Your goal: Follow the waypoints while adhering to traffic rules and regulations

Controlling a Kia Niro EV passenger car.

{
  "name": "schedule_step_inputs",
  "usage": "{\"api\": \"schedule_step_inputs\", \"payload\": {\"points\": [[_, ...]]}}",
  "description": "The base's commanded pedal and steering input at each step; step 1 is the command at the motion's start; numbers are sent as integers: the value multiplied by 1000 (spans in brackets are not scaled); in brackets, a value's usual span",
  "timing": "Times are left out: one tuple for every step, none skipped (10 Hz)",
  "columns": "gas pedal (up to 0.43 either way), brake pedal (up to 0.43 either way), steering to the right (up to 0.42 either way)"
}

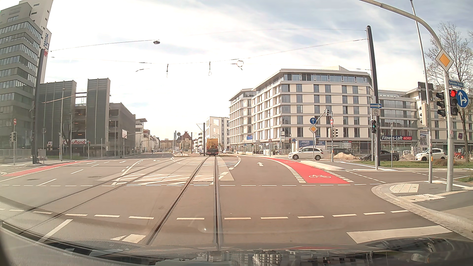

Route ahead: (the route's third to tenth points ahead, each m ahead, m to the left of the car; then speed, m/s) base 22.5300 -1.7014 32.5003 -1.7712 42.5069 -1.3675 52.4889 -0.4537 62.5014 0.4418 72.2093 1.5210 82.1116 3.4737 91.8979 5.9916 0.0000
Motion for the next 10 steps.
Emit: {"api": "schedule_step_inputs", "payload": {"points": [[0,201,61],[0,201,61],[0,201,61],[0,201,61],[0,201,61],[0,201,60],[0,201,61],[0,201,61],[0,201,61],[0,201,61]]}}
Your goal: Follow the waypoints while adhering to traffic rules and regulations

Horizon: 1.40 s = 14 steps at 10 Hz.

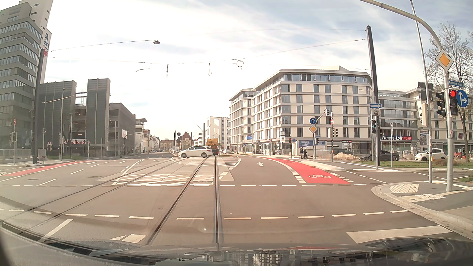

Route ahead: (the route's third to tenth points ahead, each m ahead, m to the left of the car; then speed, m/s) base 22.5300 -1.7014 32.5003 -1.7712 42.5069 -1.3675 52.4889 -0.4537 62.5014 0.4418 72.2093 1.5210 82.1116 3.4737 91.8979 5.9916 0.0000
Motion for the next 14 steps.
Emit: {"api": "schedule_step_inputs", "payload": {"points": [[0,201,61],[0,201,61],[0,195,61],[0,195,61],[0,195,61],[0,201,60],[0,201,61],[0,201,61],[0,195,61],[0,201,61],[0,201,61],[0,201,61],[0,201,61],[0,201,61]]}}
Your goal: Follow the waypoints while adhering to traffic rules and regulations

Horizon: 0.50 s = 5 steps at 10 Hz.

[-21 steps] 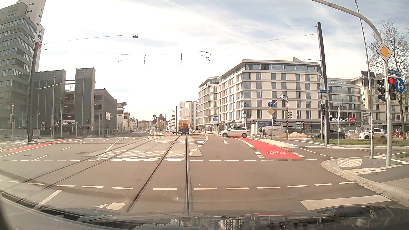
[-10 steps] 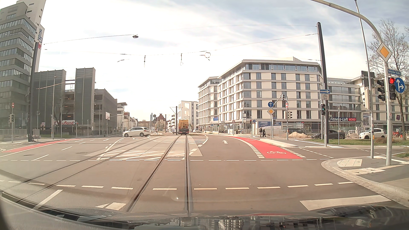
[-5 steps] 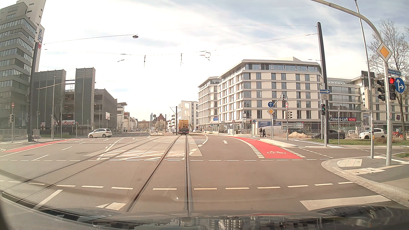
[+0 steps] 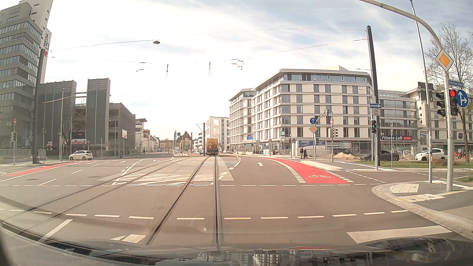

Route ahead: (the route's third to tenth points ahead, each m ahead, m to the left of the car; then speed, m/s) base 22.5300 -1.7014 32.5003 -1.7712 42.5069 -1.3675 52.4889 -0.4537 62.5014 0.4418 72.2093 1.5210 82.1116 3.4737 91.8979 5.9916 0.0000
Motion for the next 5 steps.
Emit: {"api": "schedule_step_inputs", "payload": {"points": [[0,201,61],[0,201,61],[0,201,61],[0,201,61],[0,201,61]]}}
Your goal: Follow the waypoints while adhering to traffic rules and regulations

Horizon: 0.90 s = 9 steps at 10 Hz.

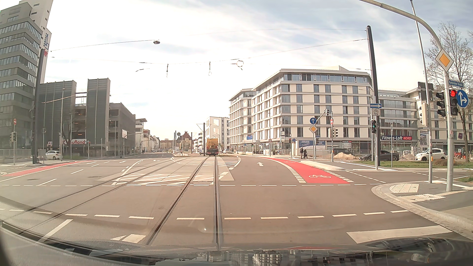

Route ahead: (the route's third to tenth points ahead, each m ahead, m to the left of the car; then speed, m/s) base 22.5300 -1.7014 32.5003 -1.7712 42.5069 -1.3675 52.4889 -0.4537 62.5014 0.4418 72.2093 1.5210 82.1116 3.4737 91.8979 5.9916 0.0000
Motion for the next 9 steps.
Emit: {"api": "schedule_step_inputs", "payload": {"points": [[0,201,61],[0,201,61],[0,201,61],[0,201,61],[0,201,61],[0,201,61],[0,201,61],[0,201,61],[0,201,61]]}}
